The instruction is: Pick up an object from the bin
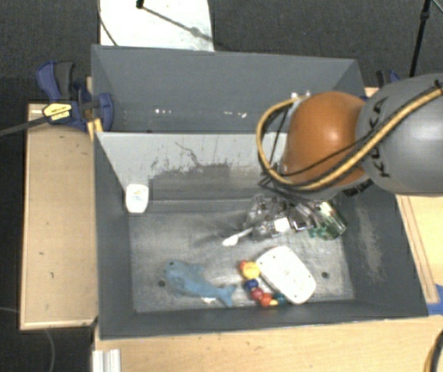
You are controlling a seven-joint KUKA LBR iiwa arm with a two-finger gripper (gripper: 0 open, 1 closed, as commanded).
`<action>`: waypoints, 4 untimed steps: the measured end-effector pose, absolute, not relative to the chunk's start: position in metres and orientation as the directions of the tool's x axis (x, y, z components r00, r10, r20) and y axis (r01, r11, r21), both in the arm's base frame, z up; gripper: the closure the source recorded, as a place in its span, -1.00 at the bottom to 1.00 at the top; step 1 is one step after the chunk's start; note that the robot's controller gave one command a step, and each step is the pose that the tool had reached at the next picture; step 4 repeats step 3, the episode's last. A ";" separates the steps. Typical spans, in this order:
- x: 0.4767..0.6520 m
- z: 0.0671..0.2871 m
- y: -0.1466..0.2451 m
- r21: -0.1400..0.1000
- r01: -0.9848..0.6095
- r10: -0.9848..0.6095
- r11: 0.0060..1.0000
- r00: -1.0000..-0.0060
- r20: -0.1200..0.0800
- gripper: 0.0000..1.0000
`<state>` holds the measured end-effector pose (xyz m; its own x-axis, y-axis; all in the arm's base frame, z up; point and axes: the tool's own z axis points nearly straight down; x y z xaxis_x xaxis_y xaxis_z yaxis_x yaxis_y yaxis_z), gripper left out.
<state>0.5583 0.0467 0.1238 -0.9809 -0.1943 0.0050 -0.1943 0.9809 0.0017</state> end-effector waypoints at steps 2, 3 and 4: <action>0.565 0.163 0.054 0.001 -0.188 -0.188 0.982 -0.982 0.007 1.00; 0.572 0.224 0.043 0.001 -0.186 -0.186 0.983 -0.983 -0.001 1.00; 0.572 0.224 0.043 0.001 -0.186 -0.186 0.983 -0.983 -0.001 1.00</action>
Offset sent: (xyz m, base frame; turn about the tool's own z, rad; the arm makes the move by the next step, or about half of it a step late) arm 0.0108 0.0158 0.0800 0.0129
